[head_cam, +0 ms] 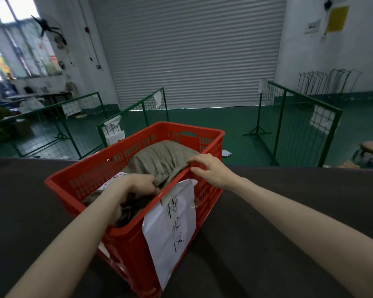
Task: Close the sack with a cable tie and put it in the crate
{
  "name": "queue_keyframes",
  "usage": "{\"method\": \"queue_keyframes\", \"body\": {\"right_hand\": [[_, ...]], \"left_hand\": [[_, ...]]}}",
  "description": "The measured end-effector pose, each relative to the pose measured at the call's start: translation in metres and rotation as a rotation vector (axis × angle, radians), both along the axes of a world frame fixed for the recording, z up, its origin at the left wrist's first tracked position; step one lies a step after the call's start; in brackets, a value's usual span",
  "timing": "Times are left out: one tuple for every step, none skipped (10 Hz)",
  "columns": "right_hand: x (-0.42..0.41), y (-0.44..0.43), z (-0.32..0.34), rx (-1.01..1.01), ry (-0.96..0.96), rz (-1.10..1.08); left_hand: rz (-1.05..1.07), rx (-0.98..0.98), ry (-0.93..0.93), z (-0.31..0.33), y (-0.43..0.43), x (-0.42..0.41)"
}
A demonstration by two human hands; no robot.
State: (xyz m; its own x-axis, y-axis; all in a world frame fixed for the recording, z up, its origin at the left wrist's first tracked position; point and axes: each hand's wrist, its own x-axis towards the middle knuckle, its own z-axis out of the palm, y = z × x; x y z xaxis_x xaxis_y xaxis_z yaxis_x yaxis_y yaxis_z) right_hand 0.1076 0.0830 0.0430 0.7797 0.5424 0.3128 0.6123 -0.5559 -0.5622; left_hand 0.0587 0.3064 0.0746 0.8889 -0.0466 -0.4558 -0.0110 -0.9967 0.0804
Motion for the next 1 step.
{"method": "queue_keyframes", "body": {"right_hand": [[-0.0049, -0.0154, 0.0044, 0.054, 0.026, -0.04]], "left_hand": [[-0.028, -0.03, -0.256, 0.0251, -0.0069, 0.0014]]}}
